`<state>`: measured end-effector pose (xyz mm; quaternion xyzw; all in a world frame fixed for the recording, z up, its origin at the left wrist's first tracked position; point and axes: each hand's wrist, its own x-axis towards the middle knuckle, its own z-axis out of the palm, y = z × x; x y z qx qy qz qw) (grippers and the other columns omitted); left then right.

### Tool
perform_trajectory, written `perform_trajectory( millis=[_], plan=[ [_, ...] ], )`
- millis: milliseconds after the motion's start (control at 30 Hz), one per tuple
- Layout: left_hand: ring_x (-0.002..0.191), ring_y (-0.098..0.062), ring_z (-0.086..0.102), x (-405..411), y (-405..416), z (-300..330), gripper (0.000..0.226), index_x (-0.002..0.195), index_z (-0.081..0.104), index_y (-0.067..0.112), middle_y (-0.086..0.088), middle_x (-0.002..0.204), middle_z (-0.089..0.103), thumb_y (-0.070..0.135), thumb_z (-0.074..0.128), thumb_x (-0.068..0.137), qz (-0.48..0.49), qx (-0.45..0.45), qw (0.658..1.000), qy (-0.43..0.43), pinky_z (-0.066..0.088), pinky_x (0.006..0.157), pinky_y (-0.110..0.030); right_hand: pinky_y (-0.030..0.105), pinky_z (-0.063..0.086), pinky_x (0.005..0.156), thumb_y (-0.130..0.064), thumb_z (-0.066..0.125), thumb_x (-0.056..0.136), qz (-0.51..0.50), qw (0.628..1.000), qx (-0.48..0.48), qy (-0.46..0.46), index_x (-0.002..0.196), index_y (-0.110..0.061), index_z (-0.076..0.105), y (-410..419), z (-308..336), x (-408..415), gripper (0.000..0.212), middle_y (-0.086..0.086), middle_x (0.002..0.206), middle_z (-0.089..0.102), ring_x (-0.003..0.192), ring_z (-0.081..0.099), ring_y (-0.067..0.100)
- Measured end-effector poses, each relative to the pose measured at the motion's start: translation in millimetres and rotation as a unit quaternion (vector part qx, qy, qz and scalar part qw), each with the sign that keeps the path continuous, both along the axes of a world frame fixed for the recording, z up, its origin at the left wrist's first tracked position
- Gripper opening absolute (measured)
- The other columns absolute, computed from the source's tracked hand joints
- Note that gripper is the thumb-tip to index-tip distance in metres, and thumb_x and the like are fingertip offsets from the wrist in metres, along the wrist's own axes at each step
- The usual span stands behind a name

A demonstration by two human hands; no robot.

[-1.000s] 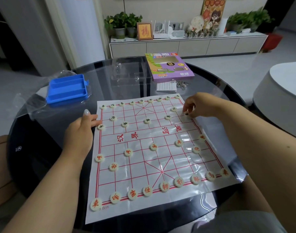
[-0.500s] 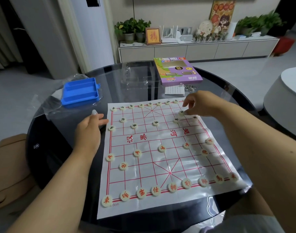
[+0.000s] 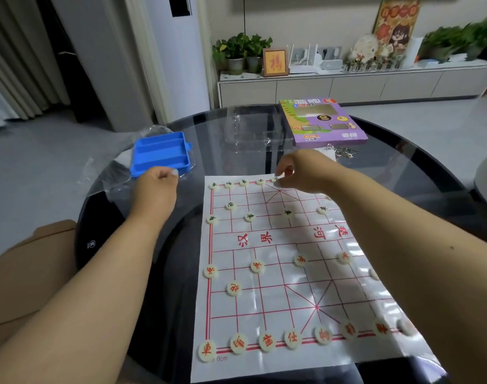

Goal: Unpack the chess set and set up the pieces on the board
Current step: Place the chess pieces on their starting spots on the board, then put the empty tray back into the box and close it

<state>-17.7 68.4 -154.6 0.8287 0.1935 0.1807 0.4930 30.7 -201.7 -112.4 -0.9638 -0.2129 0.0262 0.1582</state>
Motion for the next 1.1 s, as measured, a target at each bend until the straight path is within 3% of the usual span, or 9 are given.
perform_trajectory(
  millis=[100,200,400,600,767,900,1100],
  plan=[
    [0.1,-0.022,0.059,22,20,-2,0.023,0.109,0.065,0.013,-0.004,0.115,0.062,0.028,0.058,0.093,0.006,0.119,0.993,-0.005,0.046,0.094,-0.034,0.034,0.052,0.088,-0.031,0.065,0.087,0.008,1.0,0.011,0.005,0.108,-0.016,0.067,22,0,6,0.026,0.003,0.109,0.066,0.095,0.06,0.019],
    [0.106,-0.025,0.058,40,34,-5,0.028,0.115,0.065,0.008,-0.008,0.124,0.058,0.024,0.063,0.091,-0.009,0.202,0.979,0.015,0.042,0.092,-0.03,0.033,0.052,0.086,-0.032,0.066,0.086,0.01,0.999,0.044,0.013,0.104,-0.016,0.068,42,-2,12,0.024,0.0,0.106,0.066,0.093,0.061,0.018],
    [0.103,-0.028,0.059,60,46,-12,0.02,0.109,0.067,0.01,-0.008,0.111,0.066,0.014,0.064,0.09,-0.048,0.284,0.955,0.067,0.047,0.091,-0.037,0.024,0.047,0.075,-0.033,0.064,0.087,0.014,0.994,0.108,0.027,0.1,-0.018,0.07,74,-7,18,0.021,-0.004,0.098,0.066,0.089,0.061,0.014],
    [0.091,-0.027,0.055,62,54,-5,0.013,0.094,0.067,0.007,-0.009,0.101,0.064,0.001,0.057,0.087,-0.05,0.346,0.935,0.053,0.045,0.082,-0.035,0.031,0.052,0.078,-0.036,0.061,0.09,0.001,0.98,0.191,0.059,0.104,-0.012,0.069,93,-10,16,0.029,0.003,0.099,0.07,0.086,0.064,0.018],
    [0.099,-0.033,0.056,43,50,15,0.016,0.104,0.068,0.005,-0.012,0.108,0.062,0.007,0.058,0.092,-0.034,0.381,0.924,0.003,0.043,0.081,-0.035,0.031,0.051,0.071,-0.034,0.057,0.092,-0.03,0.935,0.328,0.133,0.101,-0.005,0.064,111,-3,5,0.032,0.004,0.083,0.068,0.075,0.061,0.015],
    [0.099,-0.033,0.058,19,38,26,0.016,0.103,0.068,0.004,-0.012,0.107,0.063,0.009,0.059,0.091,-0.029,0.388,0.919,-0.061,0.043,0.08,-0.036,0.031,0.051,0.073,-0.03,0.051,0.097,-0.049,0.86,0.455,0.226,0.11,-0.001,0.056,127,7,-4,0.032,0.009,0.079,0.062,0.072,0.057,0.018],
    [0.098,-0.029,0.06,-14,8,41,0.018,0.105,0.07,0.007,-0.007,0.108,0.065,0.009,0.062,0.089,-0.046,0.371,0.919,-0.123,0.041,0.08,-0.032,0.041,0.055,0.087,-0.032,0.047,0.098,-0.076,0.798,0.528,0.282,0.115,0.005,0.053,140,25,-16,0.041,0.023,0.107,0.065,0.087,0.068,0.03]
  ],
)
